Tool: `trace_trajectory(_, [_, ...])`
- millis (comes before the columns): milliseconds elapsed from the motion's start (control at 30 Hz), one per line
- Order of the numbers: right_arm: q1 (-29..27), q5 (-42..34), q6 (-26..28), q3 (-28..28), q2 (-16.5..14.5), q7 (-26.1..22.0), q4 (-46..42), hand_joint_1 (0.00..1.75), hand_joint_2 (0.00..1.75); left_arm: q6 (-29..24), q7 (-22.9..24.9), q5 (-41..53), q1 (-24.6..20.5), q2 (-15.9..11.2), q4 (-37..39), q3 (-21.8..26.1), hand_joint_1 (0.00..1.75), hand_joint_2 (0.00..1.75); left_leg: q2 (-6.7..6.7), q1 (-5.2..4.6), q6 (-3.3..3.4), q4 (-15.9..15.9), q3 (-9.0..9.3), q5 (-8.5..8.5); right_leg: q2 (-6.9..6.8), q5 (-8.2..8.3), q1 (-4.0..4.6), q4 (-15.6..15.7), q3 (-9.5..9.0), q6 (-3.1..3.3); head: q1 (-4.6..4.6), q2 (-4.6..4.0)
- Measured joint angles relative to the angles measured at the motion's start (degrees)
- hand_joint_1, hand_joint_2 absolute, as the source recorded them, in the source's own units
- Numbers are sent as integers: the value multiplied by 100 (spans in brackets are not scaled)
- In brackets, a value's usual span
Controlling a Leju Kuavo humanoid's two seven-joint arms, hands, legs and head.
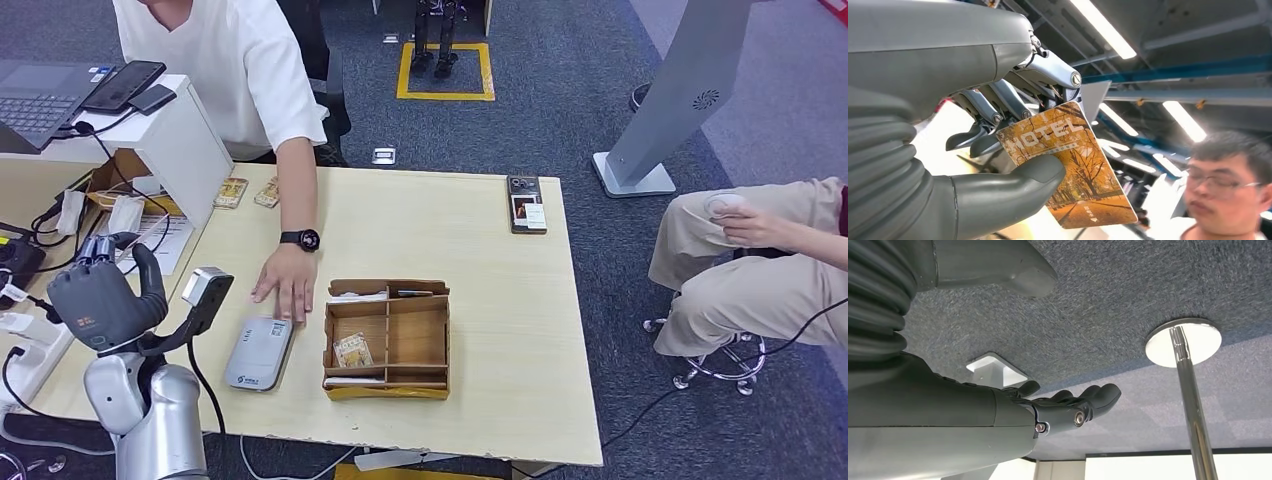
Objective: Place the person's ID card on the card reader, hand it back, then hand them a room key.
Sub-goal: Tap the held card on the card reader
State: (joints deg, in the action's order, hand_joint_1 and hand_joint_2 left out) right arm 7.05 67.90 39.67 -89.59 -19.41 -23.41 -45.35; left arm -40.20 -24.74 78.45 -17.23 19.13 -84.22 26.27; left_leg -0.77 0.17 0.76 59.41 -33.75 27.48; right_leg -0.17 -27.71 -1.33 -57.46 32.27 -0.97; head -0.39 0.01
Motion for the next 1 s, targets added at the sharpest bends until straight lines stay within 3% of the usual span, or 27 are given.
trace_trajectory(167, [3, -3, 0, 0, 0, 66, 0, 0, 175, 1, 864, 464, -6, -132, 495, 31, 175, 175, 0, 0, 0, 0, 1, 0, 0, 0, 0, 0, 0, 0, -1, 0])
trace_trajectory(467, [31, -15, 0, 0, 0, 104, 0, 0, 175, 0, 1753, 785, -7, -358, 1529, -146, 175, 175, 0, 0, 0, 0, 0, 0, 2, 0, 0, 0, 2, 0, 1, 0])
trace_trajectory(733, [35, -39, 0, 0, 0, 103, 0, 0, 175, -2, 2180, 989, -15, -511, 2291, -402, 175, 175, -1, 0, 0, 0, 0, 0, 2, 0, 0, 0, 2, 0, 0, -1])
trace_trajectory(1000, [36, -39, 0, 0, 0, 107, 0, 0, 175, -2, 2295, 1003, -15, -592, 2630, -515, 175, 175, -1, 0, 0, 0, 0, 0, 1, 0, 0, 0, 1, 0, 0, -1])
